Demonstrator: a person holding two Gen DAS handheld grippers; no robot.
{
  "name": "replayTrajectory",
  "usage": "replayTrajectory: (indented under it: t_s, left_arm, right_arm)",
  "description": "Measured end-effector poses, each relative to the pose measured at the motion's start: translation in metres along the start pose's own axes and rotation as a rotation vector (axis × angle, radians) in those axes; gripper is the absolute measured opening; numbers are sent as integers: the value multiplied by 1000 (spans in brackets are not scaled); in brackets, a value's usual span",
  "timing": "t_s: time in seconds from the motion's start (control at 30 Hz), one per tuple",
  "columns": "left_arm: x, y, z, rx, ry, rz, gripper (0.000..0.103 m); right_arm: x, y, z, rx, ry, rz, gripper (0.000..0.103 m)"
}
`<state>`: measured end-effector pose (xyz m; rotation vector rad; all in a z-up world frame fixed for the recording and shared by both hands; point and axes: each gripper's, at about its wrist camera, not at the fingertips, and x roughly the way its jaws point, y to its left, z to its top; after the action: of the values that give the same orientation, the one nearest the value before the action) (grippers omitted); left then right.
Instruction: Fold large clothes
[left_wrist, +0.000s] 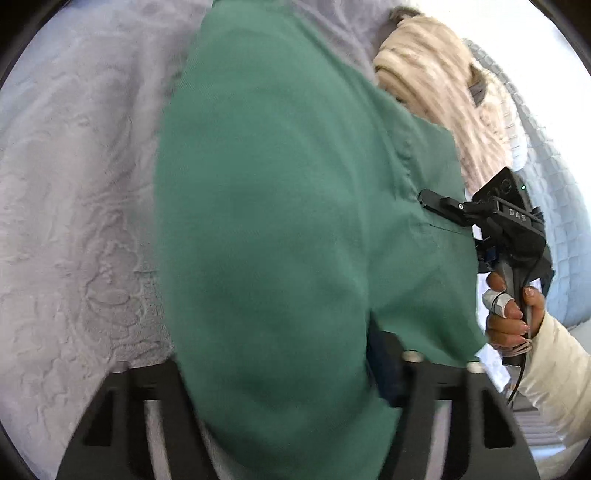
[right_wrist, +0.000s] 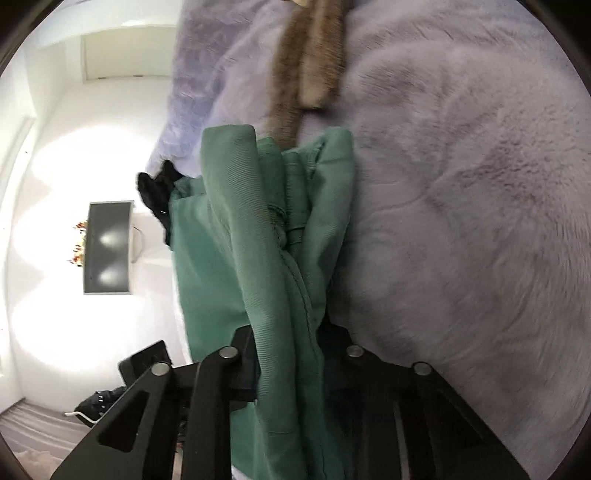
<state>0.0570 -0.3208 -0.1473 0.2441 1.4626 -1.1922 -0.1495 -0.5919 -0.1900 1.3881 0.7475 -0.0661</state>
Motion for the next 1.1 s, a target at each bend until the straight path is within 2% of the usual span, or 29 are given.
replayTrajectory:
  t_s: [0.03, 0.1, 0.33, 0.53, 0.73, 0.77, 0.83, 0.87, 0.9, 0.97, 1.0, 1.03, 1.1]
  left_arm:
    - [-5, -2, 0, 3, -11, -13, 46]
    - [-18, -8, -1, 16, -38, -31, 43]
    - [-77, -14, -21, 39, -92, -88, 42]
    - [-134, 17, -75, 77, -71, -68, 42]
    - [-149, 64, -147, 16, 22, 8, 44]
    - [-147, 73, -159, 10, 39, 38, 46]
    - [-134, 90, -181, -7, 63, 145, 62]
    - [-132, 96, -187, -13, 62, 166, 67]
    - [-134, 100, -192, -22, 53, 152, 68]
    - [-145, 100, -195, -16, 48, 116, 68]
    - [-154, 100, -196, 2, 41, 105, 68]
    - [-165, 100, -195, 17, 23, 99, 68]
    - [-185, 100, -185, 27, -47, 102, 68]
  right_arm:
    - [-3, 5, -2, 7, -6, 28, 22]
    - [-8, 17, -7, 7, -18, 77, 21]
    - [-16, 72, -35, -22, -52, 159, 21]
    - [-5, 106, -89, -45, -41, 176, 21]
    - [51, 103, -166, 22, -3, 166, 21]
    - [66, 97, -180, 41, 15, 143, 21]
    - [86, 84, -197, 74, 50, 79, 22]
    - [95, 78, -202, 89, 57, 28, 24]
    - [98, 74, -205, 104, 47, -44, 28]
    - [95, 76, -207, 115, 39, -101, 42]
    - [91, 84, -207, 93, 37, -157, 56]
    - [86, 92, -209, 62, 30, -198, 59]
    - [71, 111, -213, -20, -14, -304, 59]
